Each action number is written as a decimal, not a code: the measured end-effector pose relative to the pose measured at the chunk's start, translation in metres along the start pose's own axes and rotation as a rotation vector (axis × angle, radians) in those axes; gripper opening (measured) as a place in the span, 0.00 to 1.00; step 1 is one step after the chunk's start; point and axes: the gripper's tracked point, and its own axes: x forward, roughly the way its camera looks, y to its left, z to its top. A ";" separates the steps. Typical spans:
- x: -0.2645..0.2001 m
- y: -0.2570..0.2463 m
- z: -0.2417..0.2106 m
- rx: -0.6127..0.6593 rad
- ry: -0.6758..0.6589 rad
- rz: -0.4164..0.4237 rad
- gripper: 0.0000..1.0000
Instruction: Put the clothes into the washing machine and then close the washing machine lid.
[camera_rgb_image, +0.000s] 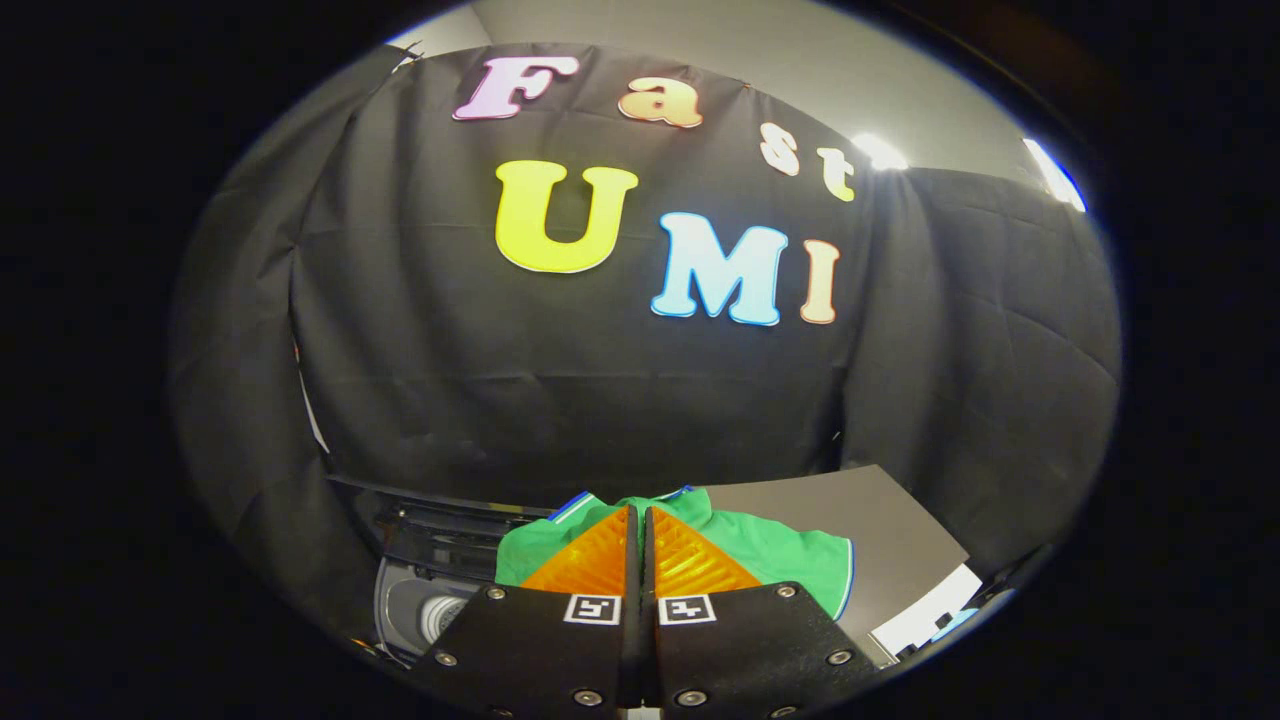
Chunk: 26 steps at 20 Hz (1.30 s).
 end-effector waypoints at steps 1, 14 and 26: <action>-0.003 0.010 -0.001 0.001 0.000 0.017 0.00; -0.034 0.100 -0.008 -0.017 0.000 0.160 0.00; -0.013 0.155 -0.081 -0.056 0.142 0.250 0.00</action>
